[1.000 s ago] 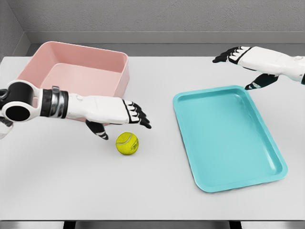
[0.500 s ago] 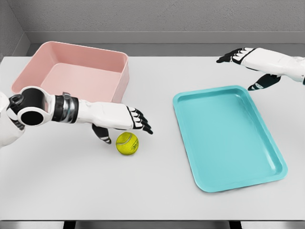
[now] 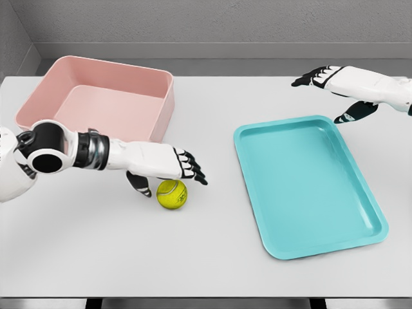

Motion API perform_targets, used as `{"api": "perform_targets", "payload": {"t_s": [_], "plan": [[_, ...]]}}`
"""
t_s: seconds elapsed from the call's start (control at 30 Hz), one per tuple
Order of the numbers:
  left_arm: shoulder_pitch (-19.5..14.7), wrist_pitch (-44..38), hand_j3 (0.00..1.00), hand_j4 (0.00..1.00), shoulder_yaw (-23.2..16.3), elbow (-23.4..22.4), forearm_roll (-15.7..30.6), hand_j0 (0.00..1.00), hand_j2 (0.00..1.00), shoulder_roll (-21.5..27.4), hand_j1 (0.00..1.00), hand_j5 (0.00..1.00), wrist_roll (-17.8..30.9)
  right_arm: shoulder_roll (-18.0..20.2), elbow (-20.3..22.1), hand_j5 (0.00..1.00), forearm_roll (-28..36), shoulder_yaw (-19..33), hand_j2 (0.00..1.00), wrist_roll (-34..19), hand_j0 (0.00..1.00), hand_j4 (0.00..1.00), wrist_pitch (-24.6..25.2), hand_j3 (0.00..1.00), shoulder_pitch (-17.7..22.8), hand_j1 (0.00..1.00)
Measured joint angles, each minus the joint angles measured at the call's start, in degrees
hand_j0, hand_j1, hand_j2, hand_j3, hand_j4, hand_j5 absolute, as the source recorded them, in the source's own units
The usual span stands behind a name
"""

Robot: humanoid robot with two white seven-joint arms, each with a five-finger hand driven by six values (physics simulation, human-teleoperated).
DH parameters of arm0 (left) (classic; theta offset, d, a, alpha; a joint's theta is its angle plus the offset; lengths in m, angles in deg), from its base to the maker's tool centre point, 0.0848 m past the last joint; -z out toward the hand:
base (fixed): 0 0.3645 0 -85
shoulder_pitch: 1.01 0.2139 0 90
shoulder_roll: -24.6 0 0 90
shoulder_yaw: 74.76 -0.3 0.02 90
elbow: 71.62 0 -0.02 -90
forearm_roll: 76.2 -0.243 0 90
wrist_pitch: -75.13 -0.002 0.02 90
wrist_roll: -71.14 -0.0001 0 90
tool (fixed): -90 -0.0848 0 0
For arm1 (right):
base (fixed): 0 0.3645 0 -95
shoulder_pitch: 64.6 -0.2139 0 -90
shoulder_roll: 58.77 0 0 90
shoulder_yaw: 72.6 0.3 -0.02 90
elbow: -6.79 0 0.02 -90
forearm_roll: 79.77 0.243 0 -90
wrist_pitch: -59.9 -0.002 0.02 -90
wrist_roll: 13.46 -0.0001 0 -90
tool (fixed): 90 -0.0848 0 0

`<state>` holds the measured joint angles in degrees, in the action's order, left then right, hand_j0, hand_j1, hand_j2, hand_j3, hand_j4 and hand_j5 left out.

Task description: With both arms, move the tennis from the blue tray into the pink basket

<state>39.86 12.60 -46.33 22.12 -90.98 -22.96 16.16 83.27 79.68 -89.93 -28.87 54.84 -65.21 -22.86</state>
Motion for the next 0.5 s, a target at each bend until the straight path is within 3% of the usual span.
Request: {"api": "perform_targets", "payload": {"t_s": [0.5], "plan": [[0.44, -0.20, 1.00, 1.00, 0.10, -2.03, -0.95, 1.00, 1.00, -0.29, 1.00, 1.00, 0.00, 0.35, -0.31, 1.00, 0.04, 0.22, 1.00, -0.08, 1.00, 1.00, 0.00, 1.00, 0.00, 1.00]]}}
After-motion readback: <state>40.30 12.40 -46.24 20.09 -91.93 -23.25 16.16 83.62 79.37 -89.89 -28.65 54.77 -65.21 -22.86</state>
